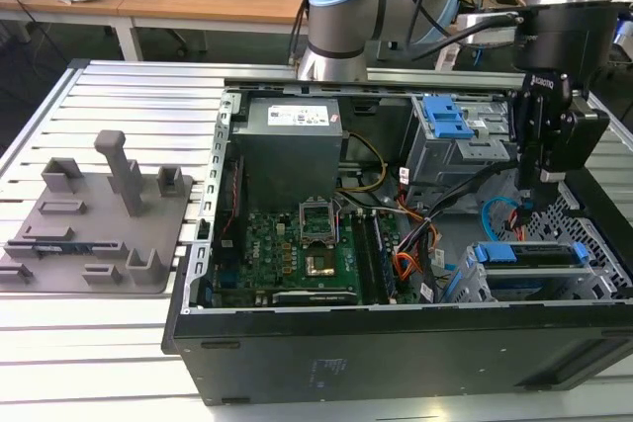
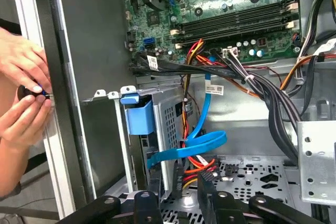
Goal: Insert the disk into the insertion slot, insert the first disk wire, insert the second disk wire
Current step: 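Insert the first disk wire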
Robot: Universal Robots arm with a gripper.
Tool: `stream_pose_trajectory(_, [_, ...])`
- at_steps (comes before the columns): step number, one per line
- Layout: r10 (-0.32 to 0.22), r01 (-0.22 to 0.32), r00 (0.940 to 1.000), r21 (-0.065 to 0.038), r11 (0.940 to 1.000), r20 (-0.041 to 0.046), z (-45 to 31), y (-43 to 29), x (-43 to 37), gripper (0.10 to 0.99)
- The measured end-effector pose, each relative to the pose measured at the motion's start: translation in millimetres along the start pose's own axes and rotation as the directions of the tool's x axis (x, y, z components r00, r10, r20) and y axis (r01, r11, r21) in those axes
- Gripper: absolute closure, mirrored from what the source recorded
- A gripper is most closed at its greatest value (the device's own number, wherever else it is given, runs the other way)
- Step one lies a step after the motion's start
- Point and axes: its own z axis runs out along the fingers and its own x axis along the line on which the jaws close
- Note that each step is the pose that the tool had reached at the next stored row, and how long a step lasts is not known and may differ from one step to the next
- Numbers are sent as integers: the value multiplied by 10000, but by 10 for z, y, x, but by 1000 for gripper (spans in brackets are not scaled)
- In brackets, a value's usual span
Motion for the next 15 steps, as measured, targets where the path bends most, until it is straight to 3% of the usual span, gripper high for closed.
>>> stream_pose_trajectory(4, [-26,26,10000,15,10000,-44,4,3,-6,675])
stream_pose_trajectory(10, [-188,190,9996,104,9998,-226,44,13,-33,675])
stream_pose_trajectory(15, [-230,234,9993,128,9996,-291,56,23,-46,675])
